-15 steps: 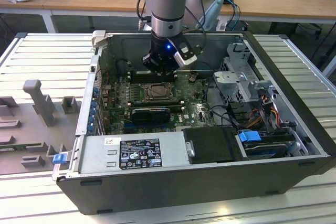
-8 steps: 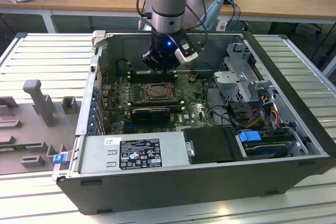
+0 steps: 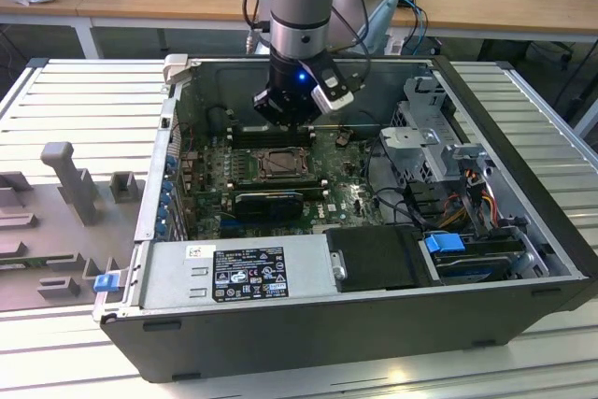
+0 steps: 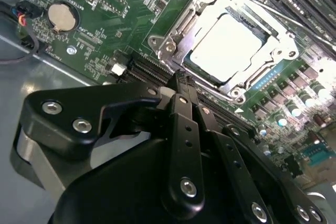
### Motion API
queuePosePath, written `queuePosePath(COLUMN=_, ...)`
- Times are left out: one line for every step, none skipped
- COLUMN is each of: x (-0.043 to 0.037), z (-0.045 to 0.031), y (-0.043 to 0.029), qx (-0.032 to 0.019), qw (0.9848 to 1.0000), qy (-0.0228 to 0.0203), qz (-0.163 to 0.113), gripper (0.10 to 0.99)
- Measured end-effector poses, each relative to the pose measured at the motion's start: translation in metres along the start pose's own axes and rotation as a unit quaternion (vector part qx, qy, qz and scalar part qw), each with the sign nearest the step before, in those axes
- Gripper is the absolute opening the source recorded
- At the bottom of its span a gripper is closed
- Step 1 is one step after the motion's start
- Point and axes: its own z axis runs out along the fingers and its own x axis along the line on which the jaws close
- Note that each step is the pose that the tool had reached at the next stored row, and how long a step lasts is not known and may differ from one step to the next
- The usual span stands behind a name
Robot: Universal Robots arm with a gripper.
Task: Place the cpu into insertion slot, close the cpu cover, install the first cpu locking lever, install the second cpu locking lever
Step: 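Install the second cpu locking lever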
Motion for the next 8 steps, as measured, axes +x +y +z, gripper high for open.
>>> queuePosePath(x=-0.0001, z=-0.0024, y=0.0002, qx=0.0, qw=1.0, qy=0.0, qz=0.0, gripper=0.106)
queuePosePath(x=-0.0001, z=-0.0047, y=0.0004, qx=0.0, qw=1.0, qy=0.0, qz=0.0, gripper=0.106)
queuePosePath(x=-0.0002, z=-0.0081, y=0.0007, qx=0.0, qw=1.0, qy=0.0, qz=0.0, gripper=0.106)
queuePosePath(x=-0.0002, z=-0.0098, y=0.0, qx=-0.0001, qw=1.0, qy=0.0, qz=0.0, gripper=0.106)
queuePosePath(x=0.0001, z=-0.0101, y=-0.0028, qx=0.0, qw=1.0, qy=0.0, qz=0.0, gripper=0.106)
queuePosePath(x=0.0002, z=-0.0102, y=-0.0043, qx=0.0, qw=1.0, qy=0.0, qz=0.0, gripper=0.106)
queuePosePath(x=0.0003, z=-0.0104, y=-0.0057, qx=-0.0001, qw=1.0, qy=0.0, qz=0.0, gripper=0.106)
queuePosePath(x=0.0004, z=-0.0105, y=-0.0068, qx=0.0, qw=1.0, qy=0.0, qz=0.0, gripper=0.106)
